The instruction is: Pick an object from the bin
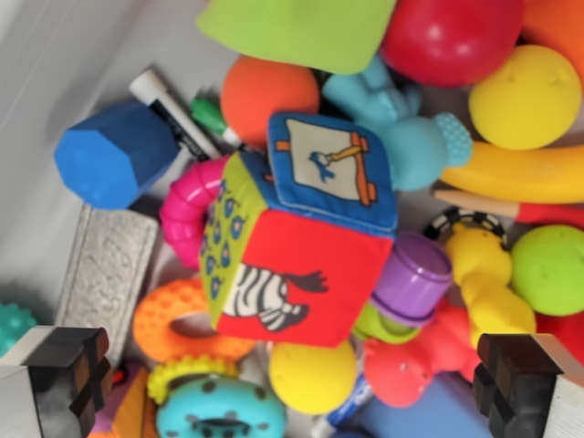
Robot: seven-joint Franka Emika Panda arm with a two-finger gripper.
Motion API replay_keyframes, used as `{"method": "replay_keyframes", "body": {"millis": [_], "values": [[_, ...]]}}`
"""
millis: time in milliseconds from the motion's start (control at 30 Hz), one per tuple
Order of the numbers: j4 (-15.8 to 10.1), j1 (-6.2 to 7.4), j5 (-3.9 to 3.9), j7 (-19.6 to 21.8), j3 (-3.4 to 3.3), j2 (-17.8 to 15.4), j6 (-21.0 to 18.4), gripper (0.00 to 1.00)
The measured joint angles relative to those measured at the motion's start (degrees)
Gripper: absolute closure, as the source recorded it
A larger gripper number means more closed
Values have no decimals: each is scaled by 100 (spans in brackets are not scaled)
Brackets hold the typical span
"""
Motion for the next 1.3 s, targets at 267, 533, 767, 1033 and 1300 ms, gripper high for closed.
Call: {"method": "replay_keyframes", "body": {"millis": [267,533,767,1033,1300], "values": [[-86,0,35,680,-5,104,157,0],[-156,0,72,1331,-11,228,330,0],[-246,0,81,1376,-10,506,689,0],[-296,0,97,1376,-8,860,1094,0],[-313,0,107,1375,-4,1160,1408,0]]}}
